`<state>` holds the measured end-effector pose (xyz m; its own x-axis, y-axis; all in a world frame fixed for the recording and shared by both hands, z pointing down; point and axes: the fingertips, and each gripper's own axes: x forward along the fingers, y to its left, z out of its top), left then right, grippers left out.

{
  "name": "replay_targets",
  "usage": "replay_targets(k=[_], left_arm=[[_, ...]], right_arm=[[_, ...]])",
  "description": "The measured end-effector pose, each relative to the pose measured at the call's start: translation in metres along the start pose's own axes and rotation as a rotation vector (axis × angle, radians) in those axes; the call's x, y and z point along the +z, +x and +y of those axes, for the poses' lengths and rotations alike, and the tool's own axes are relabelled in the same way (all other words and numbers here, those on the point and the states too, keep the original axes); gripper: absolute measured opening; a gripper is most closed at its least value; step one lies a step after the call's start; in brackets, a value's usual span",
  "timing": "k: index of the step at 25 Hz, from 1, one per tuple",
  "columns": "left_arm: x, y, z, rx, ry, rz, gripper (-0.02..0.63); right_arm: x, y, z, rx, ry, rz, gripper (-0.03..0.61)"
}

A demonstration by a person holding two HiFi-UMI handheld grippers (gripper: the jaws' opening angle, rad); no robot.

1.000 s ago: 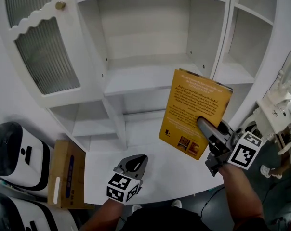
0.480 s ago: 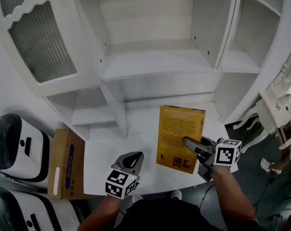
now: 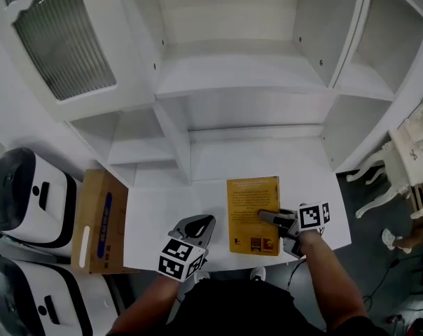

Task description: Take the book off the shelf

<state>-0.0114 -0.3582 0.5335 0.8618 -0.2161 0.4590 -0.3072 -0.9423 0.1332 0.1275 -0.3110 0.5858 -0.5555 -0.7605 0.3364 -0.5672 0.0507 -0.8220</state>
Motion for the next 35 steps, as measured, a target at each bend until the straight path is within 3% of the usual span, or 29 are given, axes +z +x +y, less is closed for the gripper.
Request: replay_targets(k=[8, 11, 20, 26, 35], left_arm=[[-0.008, 0.004, -0.005, -0.002, -0.016, 0.020, 0.011], [-0.013, 0.007, -0.007, -0.004, -0.015, 0.035, 0.011], [-0.016, 0.007, -0.007, 0.000, -0.021, 0.046, 0.011], [-0.020, 0.006, -0.004, 0.006, -0.026, 0.058, 0.011], [-0.021, 0.009, -0.003, 0.004, -0.030, 0.068, 0.011]], right_arm=[[-0.032, 0.033, -0.069, -0.051, 0.129, 0.118, 0.156], [-0.043, 0.043, -0.081, -0.046, 0.182, 0.154, 0.156], [-0.056, 0.057, -0.100, -0.067, 0.217, 0.194, 0.158], [-0.061, 0.057, -0.120, -0.154, 0.201, 0.183, 0.161], [-0.065, 0.054, -0.145, -0.330, 0.120, 0.205, 0.255]])
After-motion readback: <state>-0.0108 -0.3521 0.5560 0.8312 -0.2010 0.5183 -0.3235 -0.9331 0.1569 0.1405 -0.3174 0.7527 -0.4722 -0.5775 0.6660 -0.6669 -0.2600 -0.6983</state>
